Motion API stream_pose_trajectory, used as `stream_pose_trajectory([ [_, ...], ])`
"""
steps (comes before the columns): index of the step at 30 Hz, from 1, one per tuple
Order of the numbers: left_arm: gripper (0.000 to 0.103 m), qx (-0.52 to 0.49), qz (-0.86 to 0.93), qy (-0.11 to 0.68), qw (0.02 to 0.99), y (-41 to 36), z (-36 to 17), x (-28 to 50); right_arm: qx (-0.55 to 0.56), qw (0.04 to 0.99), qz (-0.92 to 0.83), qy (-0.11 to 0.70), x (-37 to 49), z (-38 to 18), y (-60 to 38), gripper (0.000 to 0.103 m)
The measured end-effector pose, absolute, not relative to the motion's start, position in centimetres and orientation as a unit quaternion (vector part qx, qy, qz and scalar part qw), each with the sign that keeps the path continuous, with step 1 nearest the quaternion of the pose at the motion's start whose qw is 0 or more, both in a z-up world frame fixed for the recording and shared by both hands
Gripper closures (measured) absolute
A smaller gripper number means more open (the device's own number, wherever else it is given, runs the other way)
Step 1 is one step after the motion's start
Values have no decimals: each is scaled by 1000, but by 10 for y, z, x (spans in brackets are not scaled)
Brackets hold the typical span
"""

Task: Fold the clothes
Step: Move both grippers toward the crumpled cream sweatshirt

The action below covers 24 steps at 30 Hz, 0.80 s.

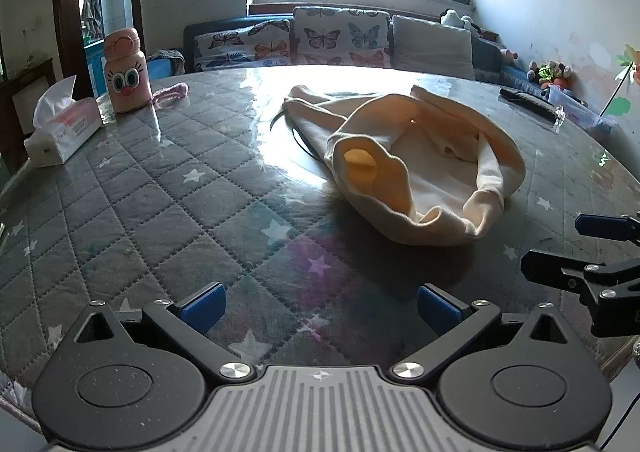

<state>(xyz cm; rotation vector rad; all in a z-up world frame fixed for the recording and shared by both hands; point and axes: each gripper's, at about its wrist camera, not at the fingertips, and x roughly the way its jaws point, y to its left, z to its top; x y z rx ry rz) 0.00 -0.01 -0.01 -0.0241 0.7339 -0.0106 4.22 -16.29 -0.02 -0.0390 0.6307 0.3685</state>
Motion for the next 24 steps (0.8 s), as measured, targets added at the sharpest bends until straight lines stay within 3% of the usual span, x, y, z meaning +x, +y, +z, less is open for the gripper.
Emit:
stream_pose_trajectory([
  [24,0,-4,-16,381,924,-12,-7,2,-18,923,176,341,42,-11,-158,0],
])
